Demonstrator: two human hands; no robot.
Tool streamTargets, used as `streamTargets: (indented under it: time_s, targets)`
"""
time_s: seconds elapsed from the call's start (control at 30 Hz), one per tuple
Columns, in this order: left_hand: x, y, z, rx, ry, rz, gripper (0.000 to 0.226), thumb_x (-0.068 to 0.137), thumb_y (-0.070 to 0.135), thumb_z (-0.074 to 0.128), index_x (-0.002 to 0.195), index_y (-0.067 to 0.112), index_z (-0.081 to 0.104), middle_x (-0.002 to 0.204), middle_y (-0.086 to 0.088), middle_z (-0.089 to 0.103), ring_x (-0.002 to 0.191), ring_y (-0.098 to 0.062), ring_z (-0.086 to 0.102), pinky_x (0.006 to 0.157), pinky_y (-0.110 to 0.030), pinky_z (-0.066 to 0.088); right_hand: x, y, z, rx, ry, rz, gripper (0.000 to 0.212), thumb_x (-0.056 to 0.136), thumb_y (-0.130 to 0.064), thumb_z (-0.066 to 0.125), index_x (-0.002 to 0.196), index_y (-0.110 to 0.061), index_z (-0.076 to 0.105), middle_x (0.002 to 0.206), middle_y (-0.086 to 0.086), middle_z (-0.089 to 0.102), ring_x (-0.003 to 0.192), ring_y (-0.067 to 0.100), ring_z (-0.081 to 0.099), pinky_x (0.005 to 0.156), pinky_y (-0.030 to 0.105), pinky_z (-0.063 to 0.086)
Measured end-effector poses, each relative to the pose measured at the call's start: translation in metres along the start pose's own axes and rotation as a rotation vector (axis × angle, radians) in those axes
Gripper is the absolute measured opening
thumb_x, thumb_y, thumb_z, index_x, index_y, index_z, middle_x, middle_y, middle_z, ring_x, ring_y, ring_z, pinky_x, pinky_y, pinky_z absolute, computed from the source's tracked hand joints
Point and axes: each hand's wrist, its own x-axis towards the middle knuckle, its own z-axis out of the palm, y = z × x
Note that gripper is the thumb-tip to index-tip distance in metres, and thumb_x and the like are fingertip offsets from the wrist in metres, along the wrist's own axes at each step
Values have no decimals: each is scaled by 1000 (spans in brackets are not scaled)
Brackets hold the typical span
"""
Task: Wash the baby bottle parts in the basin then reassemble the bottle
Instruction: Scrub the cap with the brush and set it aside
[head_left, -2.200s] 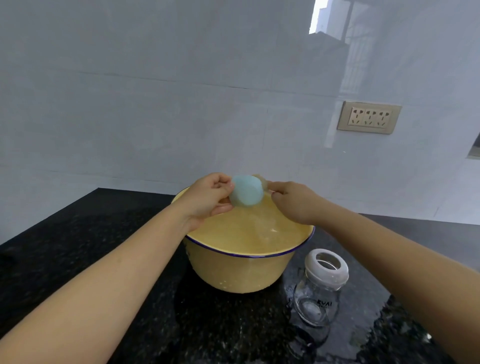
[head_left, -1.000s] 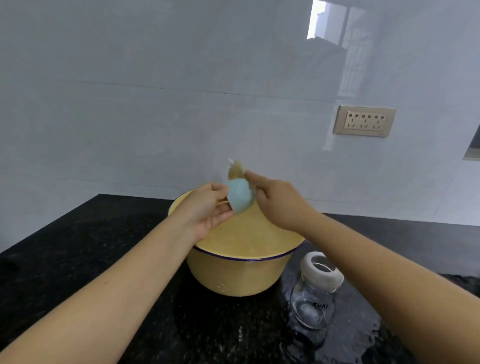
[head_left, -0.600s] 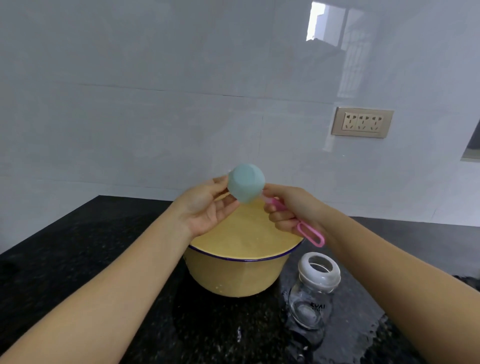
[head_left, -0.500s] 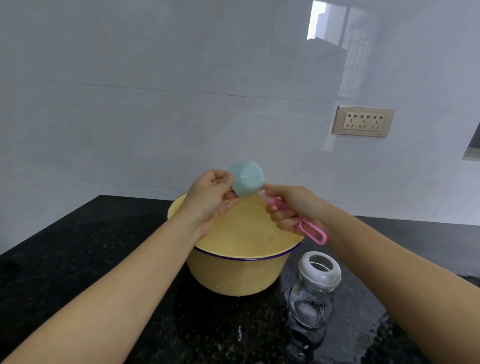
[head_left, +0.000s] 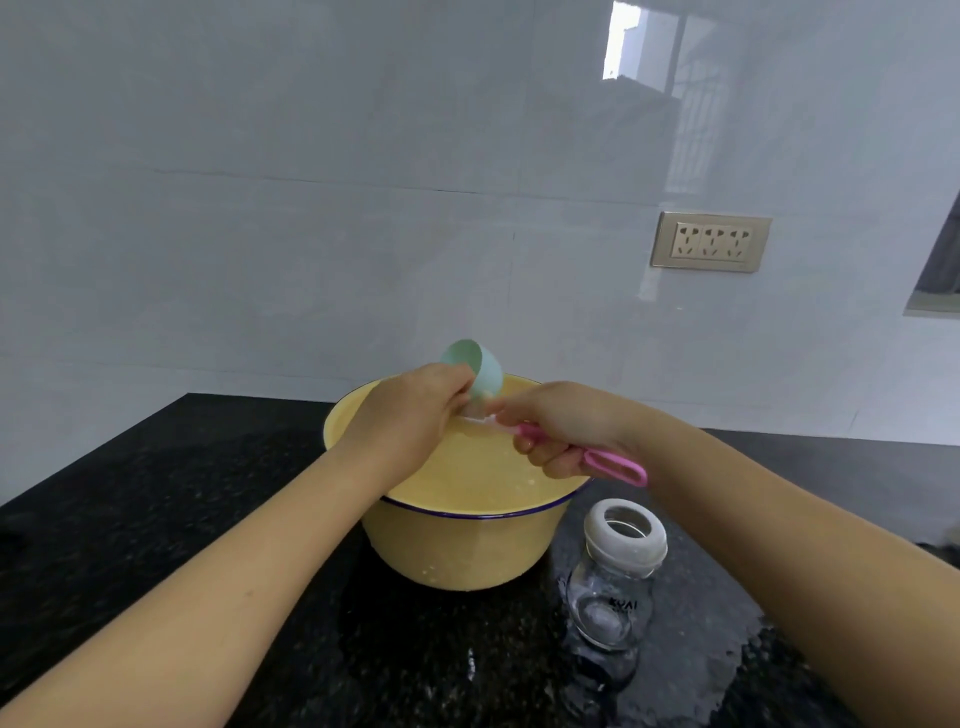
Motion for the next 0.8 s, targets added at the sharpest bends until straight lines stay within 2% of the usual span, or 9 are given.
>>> streamTargets:
  time_s: [0.1,0.23,0.33,0.43,0.5,0.57,0.67,0.8]
  targets:
    - [-3,2,-2,52,-35,0,18,98,24,43,91,10,54,82,-4,57,71,-21,47,64,-36,37,3,3,-4,-67,57,11,50,95,-21,47,141,-3,39,59,-1,30,36,4,18,33,14,13]
    - [-5,5,-8,-108,-60,-81,11,95,23,49,85,19,49,68,6,51,66,-19,48,63,-35,39,8,5,-8,-150,106,9,39,95,-12,39,131,-13,54,60,1,29,42,7,18,33,15,15]
    - [-4,6,-12,-235,-135,-122,10,94,21,53,85,16,54,74,9,55,70,-17,51,66,-32,41,12,9,-9,-229,149,-30,37,94,-8,37,125,-5,57,60,1,27,41,9,19,36,14,15]
    - [-6,6,-13,-323,-211,-130,14,93,20,54,80,20,52,73,12,52,68,-10,46,65,-26,37,14,12,-7,-307,160,-54,36,90,-5,36,119,-2,59,60,2,24,42,11,18,39,16,16]
    - [-7,4,-15,-383,-233,-168,10,93,20,54,84,17,56,74,11,51,69,-10,45,66,-25,37,15,14,-6,-336,168,-70,36,89,-5,37,113,-7,64,59,1,24,41,11,18,39,16,17]
    - [-7,1,-18,-439,-268,-221,10,94,21,54,91,13,60,75,10,52,71,-10,47,68,-23,38,14,14,-5,-358,180,-94,37,90,-7,39,109,-18,67,59,1,24,39,11,19,38,16,18]
    - [-10,0,-18,-531,-365,-281,10,94,22,55,89,21,62,77,7,54,73,-10,51,72,-25,45,10,9,-6,-377,172,-145,33,94,-16,43,110,-38,62,59,1,28,44,12,20,40,18,20]
    - [-13,0,-16,-552,-322,-374,11,94,23,55,89,18,62,80,4,57,75,-14,54,77,-32,50,6,7,-7,-525,195,-197,35,93,-17,47,121,-34,60,66,3,46,44,12,33,39,18,29]
